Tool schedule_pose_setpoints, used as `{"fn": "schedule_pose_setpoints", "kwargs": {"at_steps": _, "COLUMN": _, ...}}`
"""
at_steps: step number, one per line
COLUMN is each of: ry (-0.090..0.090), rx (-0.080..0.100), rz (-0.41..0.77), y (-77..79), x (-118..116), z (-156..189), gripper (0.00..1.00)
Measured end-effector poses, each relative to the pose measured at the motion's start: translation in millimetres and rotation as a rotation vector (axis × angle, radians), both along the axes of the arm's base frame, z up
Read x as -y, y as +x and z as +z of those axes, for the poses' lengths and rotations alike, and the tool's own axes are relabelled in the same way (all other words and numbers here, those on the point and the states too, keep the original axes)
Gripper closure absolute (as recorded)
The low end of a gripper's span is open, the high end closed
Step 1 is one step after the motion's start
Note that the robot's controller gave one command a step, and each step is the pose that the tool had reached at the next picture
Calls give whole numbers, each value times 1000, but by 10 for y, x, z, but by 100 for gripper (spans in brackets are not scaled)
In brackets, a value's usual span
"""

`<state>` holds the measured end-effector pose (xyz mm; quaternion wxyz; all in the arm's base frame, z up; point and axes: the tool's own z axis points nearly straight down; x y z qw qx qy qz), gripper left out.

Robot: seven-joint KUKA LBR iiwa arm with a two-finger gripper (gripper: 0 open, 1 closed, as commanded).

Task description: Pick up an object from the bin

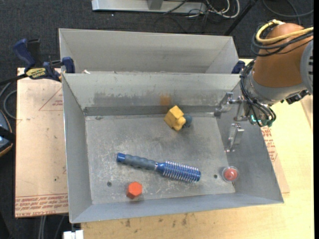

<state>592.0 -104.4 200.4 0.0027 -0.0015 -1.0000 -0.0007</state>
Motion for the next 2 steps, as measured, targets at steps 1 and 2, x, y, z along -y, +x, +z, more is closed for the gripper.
{"fn": "schedule_pose_setpoints", "kwargs": {"at_steps": 1, "ry": 0, "rx": -5, "rz": 25, "y": -868, "x": 329, "z": -547, "gripper": 0}}
{"fn": "schedule_pose_setpoints", "kwargs": {"at_steps": 2, "ry": -1, "rx": 15, "rz": 99, "y": -1048, "x": 401, "z": -1255, "gripper": 0}}
